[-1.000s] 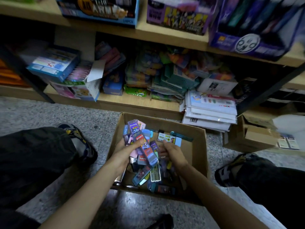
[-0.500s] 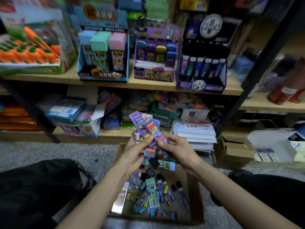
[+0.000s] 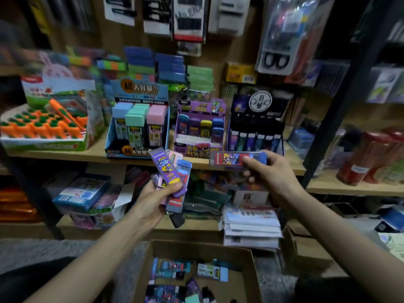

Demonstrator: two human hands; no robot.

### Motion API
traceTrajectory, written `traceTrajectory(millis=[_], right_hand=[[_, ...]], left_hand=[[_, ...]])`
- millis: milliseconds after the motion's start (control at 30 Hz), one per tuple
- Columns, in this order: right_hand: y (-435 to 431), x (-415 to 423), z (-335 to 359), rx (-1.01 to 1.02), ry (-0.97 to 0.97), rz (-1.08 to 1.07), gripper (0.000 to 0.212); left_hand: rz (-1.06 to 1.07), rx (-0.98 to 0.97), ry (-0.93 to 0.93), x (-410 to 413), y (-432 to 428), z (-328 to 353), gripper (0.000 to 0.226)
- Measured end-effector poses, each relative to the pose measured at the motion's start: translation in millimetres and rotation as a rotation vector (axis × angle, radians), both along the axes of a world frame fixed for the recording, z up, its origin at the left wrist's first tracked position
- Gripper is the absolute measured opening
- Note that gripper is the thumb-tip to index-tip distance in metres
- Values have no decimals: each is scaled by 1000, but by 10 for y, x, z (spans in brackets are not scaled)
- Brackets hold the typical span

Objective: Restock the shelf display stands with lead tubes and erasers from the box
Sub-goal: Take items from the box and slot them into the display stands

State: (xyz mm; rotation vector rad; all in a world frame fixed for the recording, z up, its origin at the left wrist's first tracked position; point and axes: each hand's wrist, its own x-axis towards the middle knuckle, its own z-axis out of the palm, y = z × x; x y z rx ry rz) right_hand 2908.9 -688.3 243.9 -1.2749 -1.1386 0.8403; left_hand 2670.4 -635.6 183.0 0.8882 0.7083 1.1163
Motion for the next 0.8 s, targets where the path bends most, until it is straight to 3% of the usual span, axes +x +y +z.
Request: traceTrajectory(millis=[200,333,567,800], right_hand=[[471,278,415,103,-331,-84,10],[887,318,544,86,-602,-31,3],[1464,273,533,84,-864,8,5],[1756,140,383,255,-1436,-200,41]], left_hand=[[13,43,2,-1,355,191,23],[17,73,-84,137,518,332,19],[24,49,-55,210,603,379,43],[15,46,-49,138,628,349,44]])
